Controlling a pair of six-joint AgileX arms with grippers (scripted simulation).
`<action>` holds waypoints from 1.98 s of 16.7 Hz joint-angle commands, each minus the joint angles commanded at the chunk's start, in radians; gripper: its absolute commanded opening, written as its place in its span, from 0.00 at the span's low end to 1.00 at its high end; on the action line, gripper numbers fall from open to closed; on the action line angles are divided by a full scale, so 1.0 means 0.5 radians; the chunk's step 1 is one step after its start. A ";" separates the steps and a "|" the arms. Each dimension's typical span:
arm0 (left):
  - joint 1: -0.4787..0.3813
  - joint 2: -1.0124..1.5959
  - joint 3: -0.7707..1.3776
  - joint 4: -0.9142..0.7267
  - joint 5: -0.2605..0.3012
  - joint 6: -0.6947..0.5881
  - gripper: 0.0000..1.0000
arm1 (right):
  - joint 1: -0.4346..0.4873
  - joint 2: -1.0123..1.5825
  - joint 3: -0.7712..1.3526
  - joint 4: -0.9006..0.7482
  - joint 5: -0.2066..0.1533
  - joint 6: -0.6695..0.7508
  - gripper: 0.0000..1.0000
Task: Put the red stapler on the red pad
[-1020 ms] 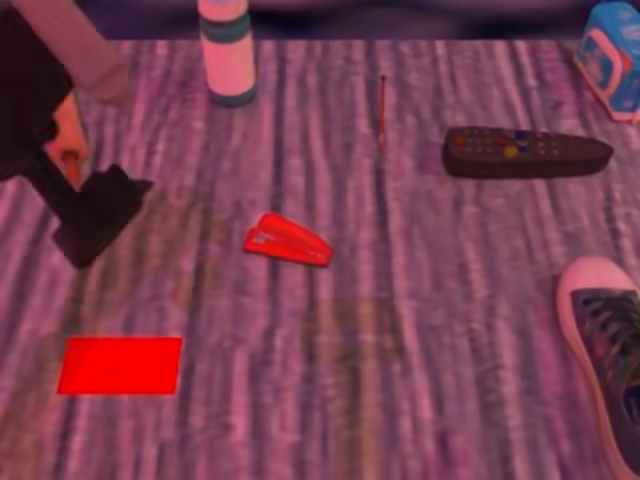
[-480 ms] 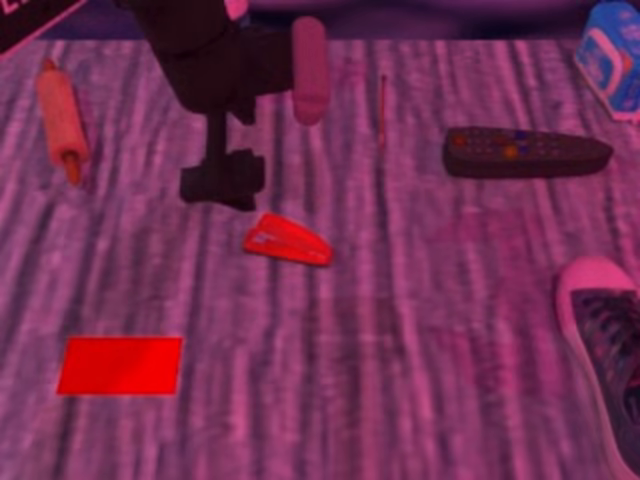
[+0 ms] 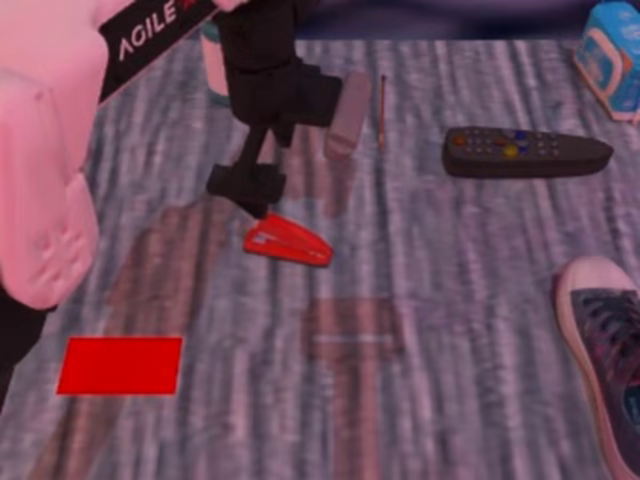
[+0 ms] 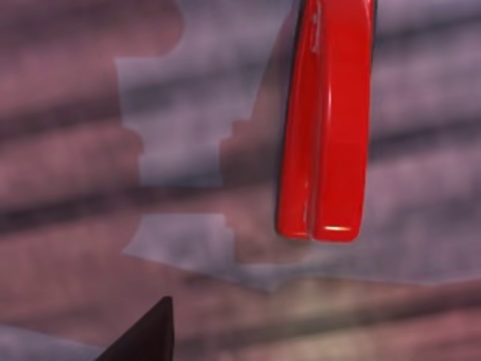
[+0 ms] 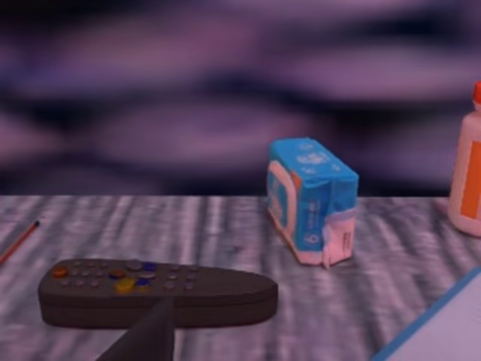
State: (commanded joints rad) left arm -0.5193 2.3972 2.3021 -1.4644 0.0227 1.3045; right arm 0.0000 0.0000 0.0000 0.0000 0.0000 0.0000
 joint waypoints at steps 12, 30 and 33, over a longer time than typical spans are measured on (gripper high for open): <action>0.001 0.063 -0.074 0.128 -0.037 0.053 1.00 | 0.000 0.000 0.000 0.000 0.000 0.000 1.00; 0.001 0.115 -0.626 0.733 -0.036 0.057 0.47 | 0.000 0.000 0.000 0.000 0.000 0.000 1.00; 0.001 0.115 -0.626 0.733 -0.036 0.057 0.25 | 0.000 0.000 0.000 0.000 0.000 0.000 1.00</action>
State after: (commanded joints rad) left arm -0.5187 2.4546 1.9889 -1.0981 0.0045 1.3327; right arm 0.0000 0.0000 0.0000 0.0000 0.0000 0.0000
